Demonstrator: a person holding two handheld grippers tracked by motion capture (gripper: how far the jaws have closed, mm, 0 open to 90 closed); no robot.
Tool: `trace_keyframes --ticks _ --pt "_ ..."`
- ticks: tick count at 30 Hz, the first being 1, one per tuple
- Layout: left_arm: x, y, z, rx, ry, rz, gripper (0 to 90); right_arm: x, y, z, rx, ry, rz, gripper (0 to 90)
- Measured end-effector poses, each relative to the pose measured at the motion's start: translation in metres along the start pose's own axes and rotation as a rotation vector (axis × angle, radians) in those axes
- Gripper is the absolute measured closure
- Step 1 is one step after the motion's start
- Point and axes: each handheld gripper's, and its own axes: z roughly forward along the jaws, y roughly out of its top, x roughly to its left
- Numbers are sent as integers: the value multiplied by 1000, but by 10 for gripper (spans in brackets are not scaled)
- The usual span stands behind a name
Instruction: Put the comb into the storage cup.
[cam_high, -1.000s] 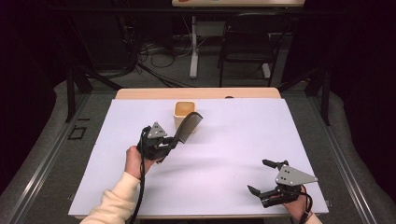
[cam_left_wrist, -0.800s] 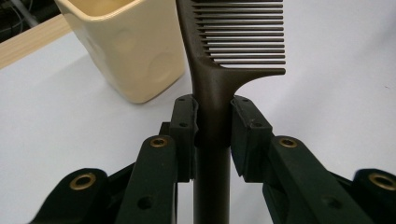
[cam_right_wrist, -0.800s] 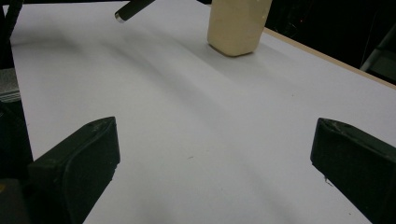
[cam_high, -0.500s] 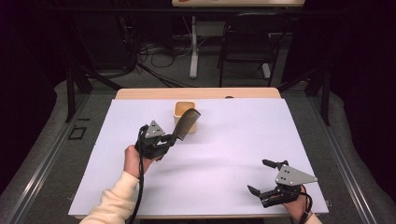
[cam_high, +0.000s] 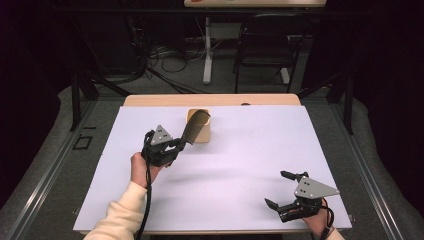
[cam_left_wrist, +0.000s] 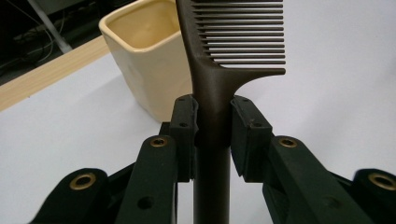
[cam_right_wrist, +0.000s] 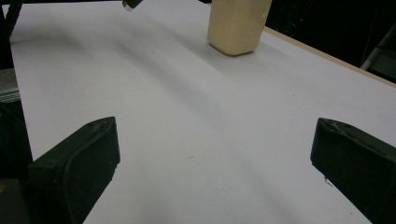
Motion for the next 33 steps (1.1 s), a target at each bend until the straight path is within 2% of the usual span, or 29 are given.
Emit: trace_keyframes --ticks 13,27,33 --pt "3 4 -1 -29 27 5 726 0 0 0 2 0 1 8" --pt "8 21 0 -56 39 19 726 -1 0 1 2 0 4 8" --pt "13 26 1 -71 49 13 726 -1 0 1 1 1 3 8"
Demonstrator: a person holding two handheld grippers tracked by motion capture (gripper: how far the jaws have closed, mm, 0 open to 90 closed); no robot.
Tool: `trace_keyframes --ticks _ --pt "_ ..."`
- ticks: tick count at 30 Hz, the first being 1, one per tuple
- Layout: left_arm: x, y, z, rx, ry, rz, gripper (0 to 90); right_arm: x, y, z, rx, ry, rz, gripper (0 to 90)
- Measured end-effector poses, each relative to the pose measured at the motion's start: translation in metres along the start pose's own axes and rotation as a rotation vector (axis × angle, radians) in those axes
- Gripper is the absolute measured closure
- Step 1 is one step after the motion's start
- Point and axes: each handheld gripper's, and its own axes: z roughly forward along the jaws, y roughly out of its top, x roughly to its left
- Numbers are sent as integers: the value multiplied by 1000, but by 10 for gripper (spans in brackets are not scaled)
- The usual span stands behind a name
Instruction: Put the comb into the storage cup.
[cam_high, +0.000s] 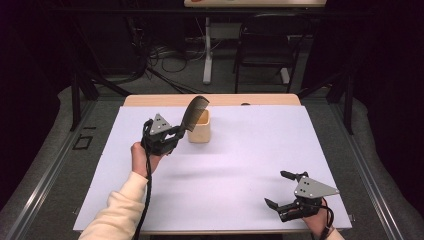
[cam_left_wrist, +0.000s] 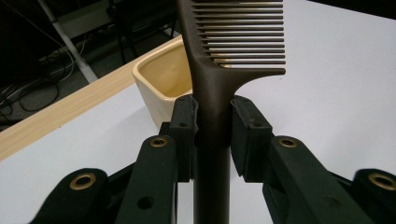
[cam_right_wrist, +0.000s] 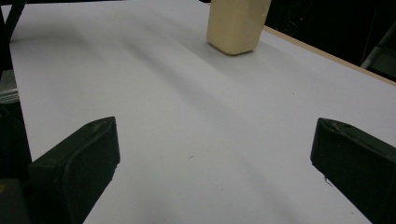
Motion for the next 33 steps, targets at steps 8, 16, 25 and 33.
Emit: trace_keyframes --ticks 8,16,25,33 --pt "4 8 3 -3 9 10 726 0 0 0 0 -1 0 8" --pt "7 17 7 -16 10 19 726 0 0 1 3 -4 1 8" --pt "8 27 13 -42 15 27 726 0 0 1 2 0 4 8" --pt "11 32 20 -58 19 24 726 0 0 1 0 1 3 8"
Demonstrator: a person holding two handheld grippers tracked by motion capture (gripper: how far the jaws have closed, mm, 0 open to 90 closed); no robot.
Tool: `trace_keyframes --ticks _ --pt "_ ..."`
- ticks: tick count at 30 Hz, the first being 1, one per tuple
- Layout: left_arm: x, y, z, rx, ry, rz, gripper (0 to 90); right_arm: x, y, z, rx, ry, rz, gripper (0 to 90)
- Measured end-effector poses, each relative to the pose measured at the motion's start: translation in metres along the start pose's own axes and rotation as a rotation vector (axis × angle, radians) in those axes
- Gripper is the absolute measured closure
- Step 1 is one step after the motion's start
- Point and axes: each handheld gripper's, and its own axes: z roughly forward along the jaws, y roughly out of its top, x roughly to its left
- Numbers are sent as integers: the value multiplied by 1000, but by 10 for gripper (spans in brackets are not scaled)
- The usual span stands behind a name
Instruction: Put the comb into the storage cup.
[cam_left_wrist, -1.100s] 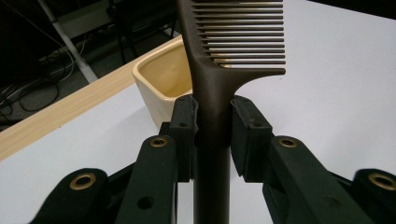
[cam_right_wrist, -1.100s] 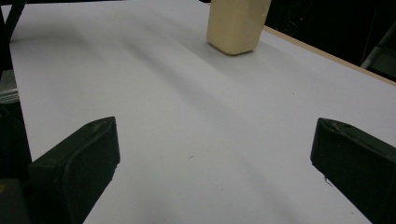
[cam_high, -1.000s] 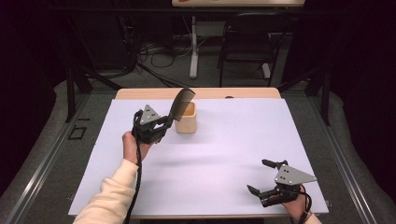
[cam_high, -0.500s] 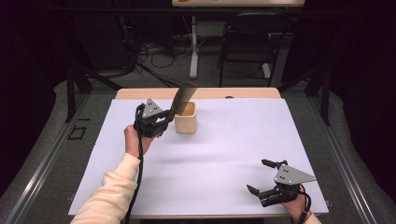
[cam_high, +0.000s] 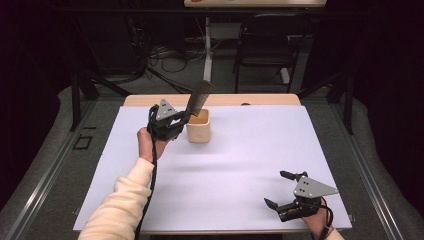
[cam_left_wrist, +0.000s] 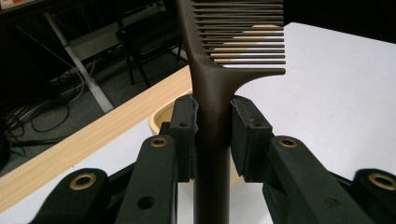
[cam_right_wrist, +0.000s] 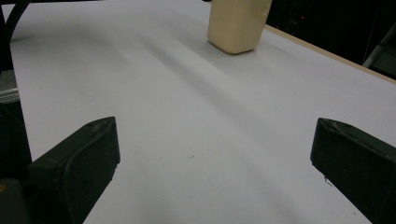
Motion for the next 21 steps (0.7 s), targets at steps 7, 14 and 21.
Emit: trace_keyframes --ticks 7,14,21 --pt "4 4 4 -21 8 -6 726 0 0 -1 1 0 0 8" --pt "7 8 7 -32 22 -17 726 0 0 -1 2 -1 -1 8" --pt "10 11 11 -31 38 -9 726 0 0 -1 1 0 -3 8"
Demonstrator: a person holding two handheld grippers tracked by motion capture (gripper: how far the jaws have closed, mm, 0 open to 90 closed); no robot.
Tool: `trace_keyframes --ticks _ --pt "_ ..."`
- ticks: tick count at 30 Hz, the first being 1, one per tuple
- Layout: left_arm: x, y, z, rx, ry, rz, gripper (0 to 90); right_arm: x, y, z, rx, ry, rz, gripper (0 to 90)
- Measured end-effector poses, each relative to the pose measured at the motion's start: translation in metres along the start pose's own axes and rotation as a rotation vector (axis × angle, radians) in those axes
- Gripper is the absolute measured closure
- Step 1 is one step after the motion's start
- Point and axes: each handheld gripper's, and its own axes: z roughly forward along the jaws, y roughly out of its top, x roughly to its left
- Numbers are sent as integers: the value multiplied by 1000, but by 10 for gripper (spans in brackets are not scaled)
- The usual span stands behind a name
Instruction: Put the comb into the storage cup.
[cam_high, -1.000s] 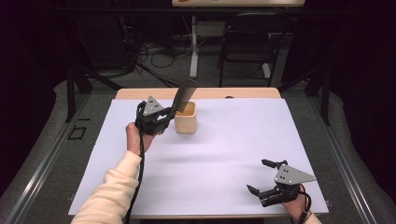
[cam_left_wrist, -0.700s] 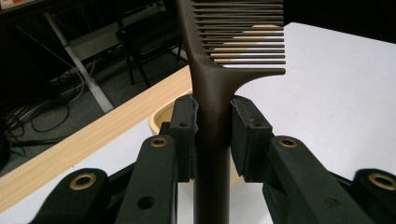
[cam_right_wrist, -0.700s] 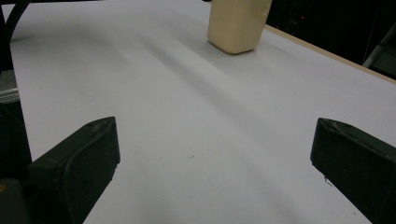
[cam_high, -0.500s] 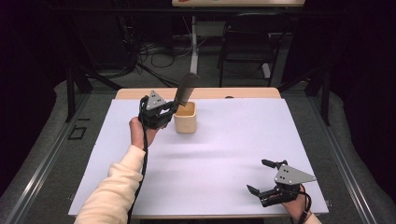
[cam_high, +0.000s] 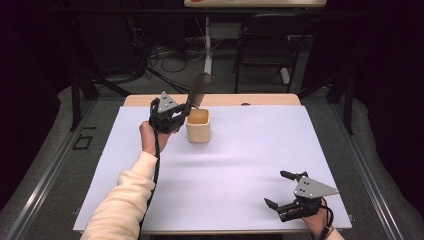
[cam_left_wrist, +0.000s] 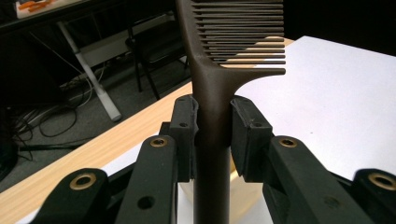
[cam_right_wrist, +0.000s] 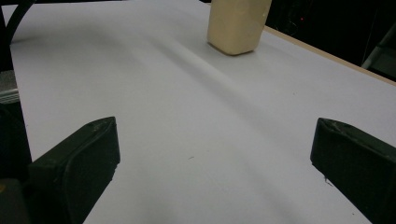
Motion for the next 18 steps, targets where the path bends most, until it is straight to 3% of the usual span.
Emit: trace_keyframes --ticks 8,18 --pt "3 -3 4 -32 12 -27 726 0 0 0 1 2 1 8" --pt "5 -1 9 -55 25 -32 726 0 0 0 0 0 4 8"
